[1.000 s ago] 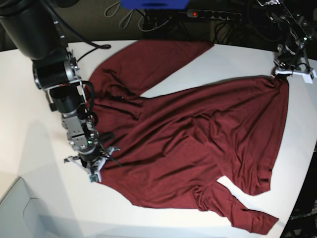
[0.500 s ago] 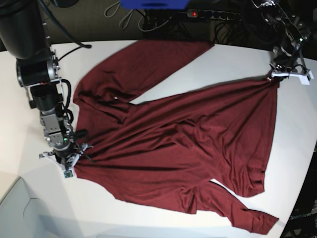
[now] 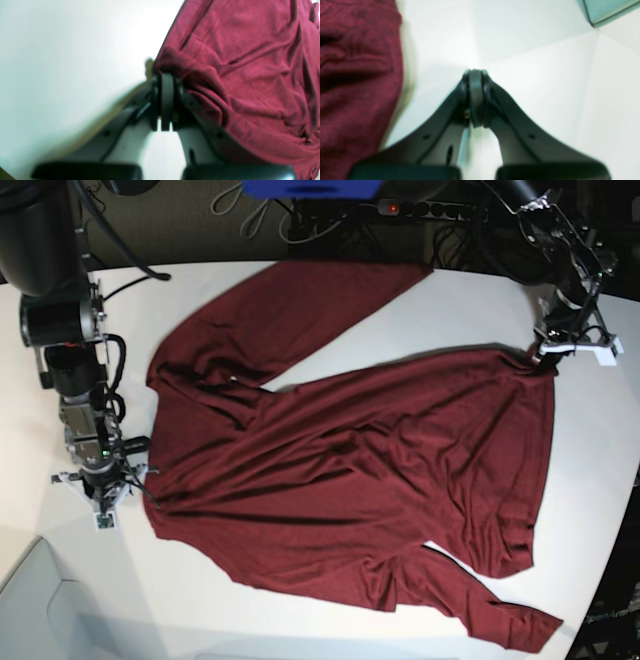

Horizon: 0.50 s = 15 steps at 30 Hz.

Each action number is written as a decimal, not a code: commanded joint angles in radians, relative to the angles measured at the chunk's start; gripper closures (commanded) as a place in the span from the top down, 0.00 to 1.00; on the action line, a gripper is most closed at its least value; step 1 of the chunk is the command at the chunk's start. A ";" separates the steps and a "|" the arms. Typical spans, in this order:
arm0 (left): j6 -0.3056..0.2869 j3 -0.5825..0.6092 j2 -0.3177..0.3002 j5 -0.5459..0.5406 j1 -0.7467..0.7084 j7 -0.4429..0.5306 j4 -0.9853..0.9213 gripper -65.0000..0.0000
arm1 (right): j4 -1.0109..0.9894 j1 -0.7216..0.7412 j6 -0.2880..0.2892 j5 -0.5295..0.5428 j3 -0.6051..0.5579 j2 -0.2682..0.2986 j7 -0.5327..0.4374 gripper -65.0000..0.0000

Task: Layout the t-shirt on the table in an organized manner, then fold the t-shirt properly
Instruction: 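Release the sleeve and move the right gripper to the shirt's hem corner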

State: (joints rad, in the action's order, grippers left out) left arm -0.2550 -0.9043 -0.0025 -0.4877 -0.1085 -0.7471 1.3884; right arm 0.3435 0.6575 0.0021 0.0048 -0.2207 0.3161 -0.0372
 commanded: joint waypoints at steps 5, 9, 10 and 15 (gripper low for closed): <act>0.021 -0.003 0.005 0.044 -0.023 -0.070 0.001 0.00 | 0.136 0.009 -0.003 0.001 0.002 0.002 0.064 0.00; 0.021 -0.003 0.006 0.044 -0.023 -0.070 0.044 0.00 | 0.243 0.012 -0.003 0.001 0.002 -0.002 0.147 0.00; 0.021 -0.003 0.012 0.044 -0.023 -0.070 0.056 0.01 | 0.256 0.012 -0.003 0.001 0.002 -0.011 0.155 0.00; 0.021 -0.005 0.028 -0.015 -0.023 -0.070 0.124 0.01 | 0.282 0.012 -0.003 0.001 0.002 -0.051 0.176 0.00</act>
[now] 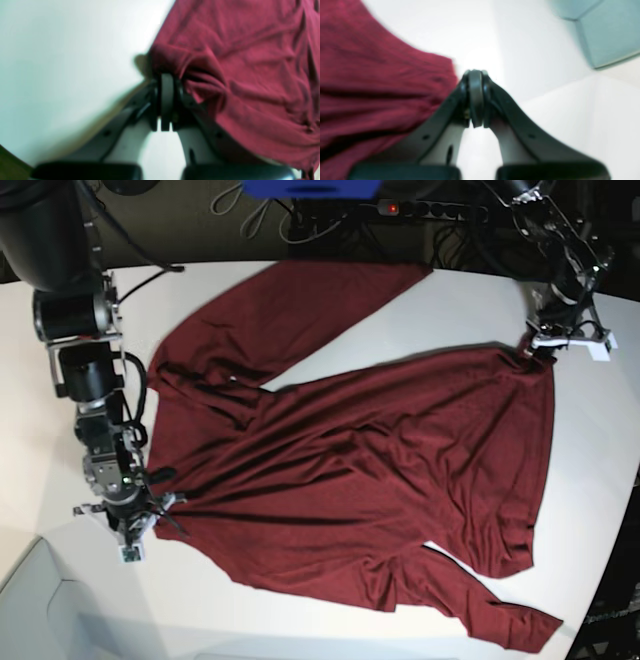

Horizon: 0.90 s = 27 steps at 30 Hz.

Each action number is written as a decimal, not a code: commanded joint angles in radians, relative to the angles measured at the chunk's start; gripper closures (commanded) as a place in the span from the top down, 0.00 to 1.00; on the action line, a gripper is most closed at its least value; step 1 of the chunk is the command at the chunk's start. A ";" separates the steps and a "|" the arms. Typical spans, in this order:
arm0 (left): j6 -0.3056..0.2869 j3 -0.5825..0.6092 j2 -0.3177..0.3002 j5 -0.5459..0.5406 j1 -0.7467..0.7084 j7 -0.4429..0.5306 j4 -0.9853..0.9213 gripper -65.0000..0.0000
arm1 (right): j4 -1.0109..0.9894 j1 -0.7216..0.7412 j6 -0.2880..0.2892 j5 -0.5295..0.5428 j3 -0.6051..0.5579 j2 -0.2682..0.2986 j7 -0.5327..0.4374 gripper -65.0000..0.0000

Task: Layout the t-shirt on the table in an organized manner, then fold the t-shirt properly
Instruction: 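Release the sleeve and move the right gripper to the shirt's hem corner, then grasp the hem with both grippers and pull it to straighten the body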

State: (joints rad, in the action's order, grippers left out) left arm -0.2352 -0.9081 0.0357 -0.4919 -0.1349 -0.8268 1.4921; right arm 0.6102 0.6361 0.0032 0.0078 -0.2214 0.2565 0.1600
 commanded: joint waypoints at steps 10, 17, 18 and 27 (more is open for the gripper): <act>0.007 -0.001 -0.015 -0.043 -0.025 0.008 0.034 0.12 | 0.012 0.032 -0.004 -0.002 0.003 -0.030 -0.021 0.00; 0.009 -0.001 -0.015 -0.043 -0.087 0.010 0.181 0.10 | 0.014 0.032 -0.002 -0.002 0.003 -0.030 -0.023 0.00; 0.009 -0.001 -0.015 -0.041 -0.087 0.010 0.193 0.09 | 0.014 0.032 -0.002 -0.002 0.003 -0.030 -0.023 0.00; 0.009 -0.001 -0.061 -0.040 -0.093 0.008 0.270 0.08 | 0.015 0.017 -0.002 -0.002 0.003 -0.044 -0.023 0.00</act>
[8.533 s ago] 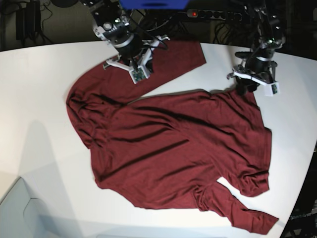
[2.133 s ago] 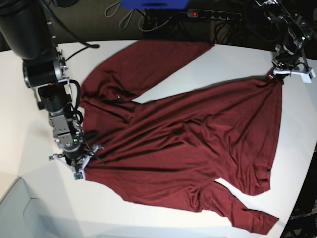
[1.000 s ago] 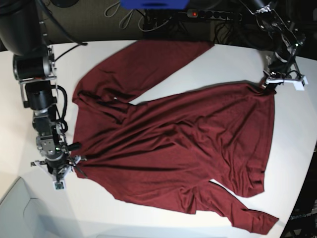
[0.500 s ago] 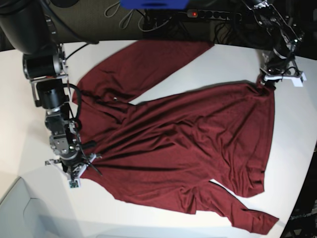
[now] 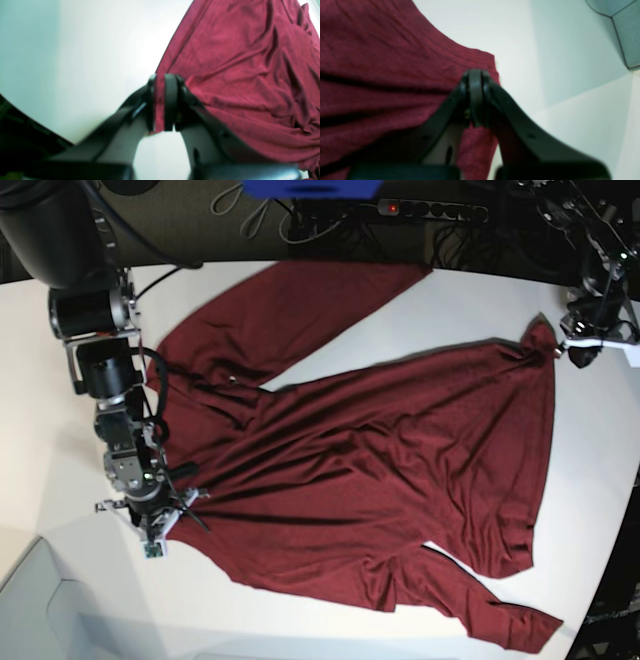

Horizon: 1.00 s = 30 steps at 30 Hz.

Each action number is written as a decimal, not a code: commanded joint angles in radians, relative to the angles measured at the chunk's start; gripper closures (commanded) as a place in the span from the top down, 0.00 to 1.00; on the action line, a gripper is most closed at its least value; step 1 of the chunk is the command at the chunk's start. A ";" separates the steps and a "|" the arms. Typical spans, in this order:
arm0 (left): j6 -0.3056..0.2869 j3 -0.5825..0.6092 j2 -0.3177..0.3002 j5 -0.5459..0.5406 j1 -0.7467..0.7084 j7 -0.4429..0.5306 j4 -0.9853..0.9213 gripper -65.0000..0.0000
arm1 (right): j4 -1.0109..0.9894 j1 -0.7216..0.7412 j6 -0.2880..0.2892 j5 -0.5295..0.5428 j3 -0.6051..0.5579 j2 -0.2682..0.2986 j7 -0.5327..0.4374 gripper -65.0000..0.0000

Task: Layout the t-shirt on the table in an organized manner, then fold the t-shirt properly
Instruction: 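Grasp the hem with both grippers and pull it to straighten the body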

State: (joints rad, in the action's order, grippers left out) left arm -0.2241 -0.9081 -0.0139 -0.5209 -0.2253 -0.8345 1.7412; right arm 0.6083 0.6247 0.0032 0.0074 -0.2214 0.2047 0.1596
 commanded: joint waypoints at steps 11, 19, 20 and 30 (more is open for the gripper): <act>-0.007 0.017 -0.019 -0.014 0.027 0.014 0.029 0.08 | 0.019 0.010 -0.002 -0.002 0.003 0.009 -0.021 0.00; -0.002 0.111 -0.014 -0.005 0.231 -0.061 -0.005 0.08 | 0.066 0.014 0.001 -0.004 -0.005 0.012 -0.021 0.00; -0.001 0.128 -0.014 -0.003 0.266 -0.068 -0.030 0.08 | 0.077 0.016 0.001 -0.004 -0.005 0.011 -0.021 0.00; 0.001 0.258 -0.071 -0.002 0.534 -0.006 -0.573 0.08 | 0.026 0.079 0.001 -0.007 -0.005 -0.086 -0.021 0.14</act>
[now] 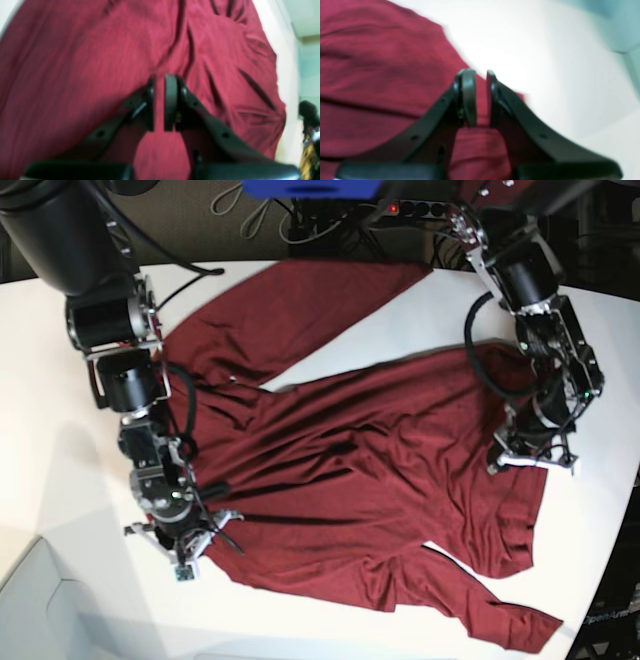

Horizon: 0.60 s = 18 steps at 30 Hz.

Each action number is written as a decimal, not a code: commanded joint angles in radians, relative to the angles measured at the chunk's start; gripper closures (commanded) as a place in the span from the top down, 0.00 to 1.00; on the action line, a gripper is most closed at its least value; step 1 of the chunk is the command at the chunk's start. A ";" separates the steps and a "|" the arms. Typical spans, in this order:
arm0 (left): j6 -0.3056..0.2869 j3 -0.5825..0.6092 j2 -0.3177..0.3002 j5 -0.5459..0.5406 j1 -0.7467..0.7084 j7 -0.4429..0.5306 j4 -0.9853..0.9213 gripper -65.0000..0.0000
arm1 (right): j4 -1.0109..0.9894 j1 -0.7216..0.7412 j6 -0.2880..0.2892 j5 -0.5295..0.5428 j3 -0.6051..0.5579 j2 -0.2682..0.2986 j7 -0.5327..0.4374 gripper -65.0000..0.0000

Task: Layout the t-shirt on the table in an organized manner, then fold the t-shirt properly
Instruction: 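Grasp the hem with both grippers and pull it to straighten the body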

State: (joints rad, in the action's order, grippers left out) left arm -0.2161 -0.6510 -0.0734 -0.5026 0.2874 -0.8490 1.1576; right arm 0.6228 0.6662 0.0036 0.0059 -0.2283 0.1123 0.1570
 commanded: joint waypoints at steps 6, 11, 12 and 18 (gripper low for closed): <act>-0.007 0.095 -0.062 -0.021 0.045 0.141 -0.184 0.08 | -0.047 0.043 0.000 -0.005 0.002 -0.032 -0.024 0.01; -0.007 0.139 -0.099 -0.021 0.039 0.196 -0.239 0.08 | -0.103 0.046 0.000 -0.005 0.002 -0.027 -0.038 0.00; -0.007 0.138 -0.110 -0.020 0.029 0.198 -0.244 0.08 | -0.111 0.046 0.000 -0.005 0.004 -0.026 -0.044 0.00; -0.007 0.135 -0.153 -0.028 0.003 0.195 -0.258 0.08 | -0.162 0.037 0.000 -0.005 0.008 0.022 -0.063 0.00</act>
State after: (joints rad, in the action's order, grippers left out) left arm -0.2474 -0.5156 -0.2192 -0.5545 0.2825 -0.6315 0.8932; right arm 0.4492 0.6701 0.0036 0.0044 -0.2226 0.1322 0.1043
